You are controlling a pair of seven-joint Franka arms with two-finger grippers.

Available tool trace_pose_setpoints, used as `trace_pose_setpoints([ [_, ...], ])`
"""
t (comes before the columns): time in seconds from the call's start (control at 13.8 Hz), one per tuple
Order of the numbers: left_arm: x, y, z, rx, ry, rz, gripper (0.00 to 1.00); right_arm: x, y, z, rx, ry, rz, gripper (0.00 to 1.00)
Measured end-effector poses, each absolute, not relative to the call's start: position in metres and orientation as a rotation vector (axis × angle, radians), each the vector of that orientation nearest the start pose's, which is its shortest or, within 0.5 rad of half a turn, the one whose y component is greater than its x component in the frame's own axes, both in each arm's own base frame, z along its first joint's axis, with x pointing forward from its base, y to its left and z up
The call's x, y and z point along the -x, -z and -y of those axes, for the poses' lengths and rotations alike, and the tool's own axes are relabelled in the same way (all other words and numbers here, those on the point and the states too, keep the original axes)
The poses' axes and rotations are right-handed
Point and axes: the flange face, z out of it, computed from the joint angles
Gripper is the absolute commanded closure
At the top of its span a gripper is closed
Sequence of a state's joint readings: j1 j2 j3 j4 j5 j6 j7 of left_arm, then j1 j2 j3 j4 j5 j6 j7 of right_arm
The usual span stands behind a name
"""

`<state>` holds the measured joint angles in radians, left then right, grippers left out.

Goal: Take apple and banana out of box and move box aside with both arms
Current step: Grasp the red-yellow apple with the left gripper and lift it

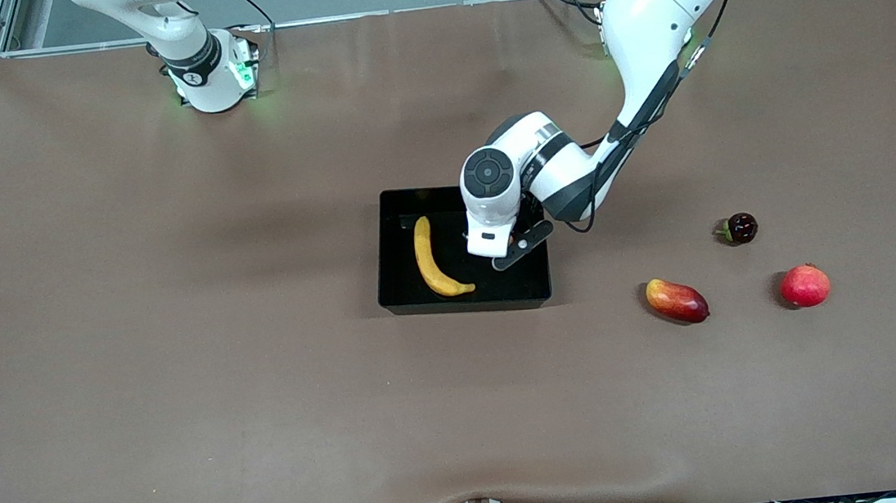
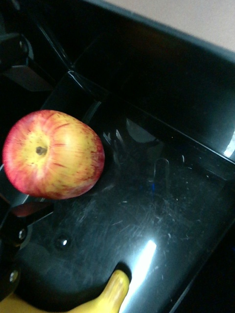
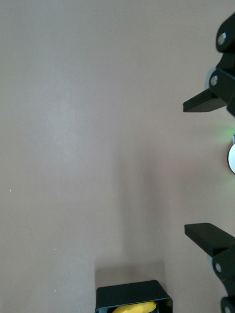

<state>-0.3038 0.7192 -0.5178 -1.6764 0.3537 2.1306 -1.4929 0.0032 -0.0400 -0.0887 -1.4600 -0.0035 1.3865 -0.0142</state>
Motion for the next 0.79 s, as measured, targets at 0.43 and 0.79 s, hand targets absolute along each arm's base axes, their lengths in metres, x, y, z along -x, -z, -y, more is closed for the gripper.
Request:
trace_pose_setpoints([
  [0.43, -0.481, -0.206, 0.456, 2.923, -0.156, 0.791, 1.0, -0.522, -0.678, 0.046, 3.137, -0.063, -0.113, 0.0],
  [0.79, -0.505, -0.307, 0.451, 2.916, 0.0, 0.849, 1.0, -0.522, -0.677, 0.047, 3.137, -0.064, -0.114, 0.0],
])
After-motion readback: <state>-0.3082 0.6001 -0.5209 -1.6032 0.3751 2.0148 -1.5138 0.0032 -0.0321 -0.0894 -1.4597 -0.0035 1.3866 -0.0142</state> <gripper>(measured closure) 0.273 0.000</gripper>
